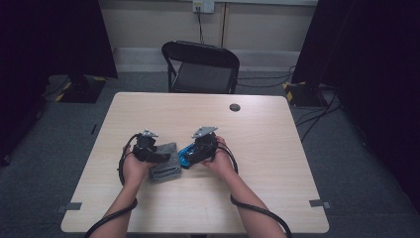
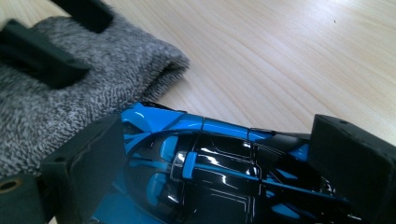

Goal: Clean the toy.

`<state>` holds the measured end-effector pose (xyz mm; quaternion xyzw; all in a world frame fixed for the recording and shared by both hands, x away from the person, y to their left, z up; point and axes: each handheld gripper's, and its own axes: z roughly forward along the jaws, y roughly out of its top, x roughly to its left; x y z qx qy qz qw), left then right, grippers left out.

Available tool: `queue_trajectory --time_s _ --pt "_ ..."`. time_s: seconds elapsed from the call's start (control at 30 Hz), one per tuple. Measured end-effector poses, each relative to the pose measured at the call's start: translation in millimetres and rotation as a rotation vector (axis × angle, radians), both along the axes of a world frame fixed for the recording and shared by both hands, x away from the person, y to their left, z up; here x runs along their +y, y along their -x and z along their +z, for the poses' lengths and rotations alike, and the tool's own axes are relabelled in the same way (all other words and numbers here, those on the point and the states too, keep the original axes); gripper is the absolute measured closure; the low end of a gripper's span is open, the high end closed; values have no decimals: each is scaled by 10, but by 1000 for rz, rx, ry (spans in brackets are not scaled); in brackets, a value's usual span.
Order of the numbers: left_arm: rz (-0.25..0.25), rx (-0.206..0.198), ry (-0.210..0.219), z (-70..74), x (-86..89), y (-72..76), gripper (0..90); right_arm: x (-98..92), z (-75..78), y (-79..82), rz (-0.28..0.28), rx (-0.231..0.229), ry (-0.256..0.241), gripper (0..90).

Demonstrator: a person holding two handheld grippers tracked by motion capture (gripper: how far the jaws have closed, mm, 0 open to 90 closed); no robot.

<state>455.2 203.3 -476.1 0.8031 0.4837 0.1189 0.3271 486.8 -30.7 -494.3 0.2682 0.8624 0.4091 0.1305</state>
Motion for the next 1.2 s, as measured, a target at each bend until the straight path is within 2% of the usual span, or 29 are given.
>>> queue_trajectory --time_s 0.1,0.17,0.27,0.37,0.4,0.43,0.53,0.57,0.63,0.73,0.83,0.9,0.93,0.97,1.0,1.03,1.1,1.2 --pt "7 -32 6 83 -54 60 288 -1 -2 2 0 -1 -1 40" --pt "26 -61 -11 154 -65 162 291 -5 -1 -1 4 -1 -1 40" --pt "49 -71 -13 215 -59 320 307 -7 0 -2 7 -1 0 40" --pt "87 -23 47 202 -54 450 315 -4 3 1 3 0 3 40" --pt "81 -16 46 191 -63 488 316 -3 2 5 1 0 2 40" --pt "78 -11 35 171 -74 525 323 -3 2 9 -2 -1 1 40" --pt "90 58 4 54 -115 591 306 1 4 16 -6 0 4 40" --pt "96 61 -6 20 -122 604 300 4 5 18 -8 0 4 40" --pt "84 34 -29 -33 -163 635 267 8 7 20 -9 0 6 39" --pt "55 -1 -81 -83 -192 639 276 4 2 18 -5 -2 2 39" --pt "58 13 -87 -56 -155 617 405 4 -1 20 -5 -4 -1 39" --pt "33 51 -68 -10 -74 555 636 1 -4 19 -4 -5 -3 39" --pt "18 59 -48 1 -26 512 675 0 -3 18 -2 -4 -2 39" --pt "1 45 -49 23 20 465 703 -1 -4 16 -1 -4 -3 39" --pt "-29 5 -73 53 58 416 708 -2 -5 16 1 -5 -4 39" --pt "-42 -20 -95 77 82 360 713 -3 -6 17 -1 -6 -5 39" --pt "-80 -25 -108 124 123 199 712 -6 -7 13 5 -5 -7 40" --pt "-158 -39 -133 132 50 -14 709 -9 -6 8 8 -3 -7 40"
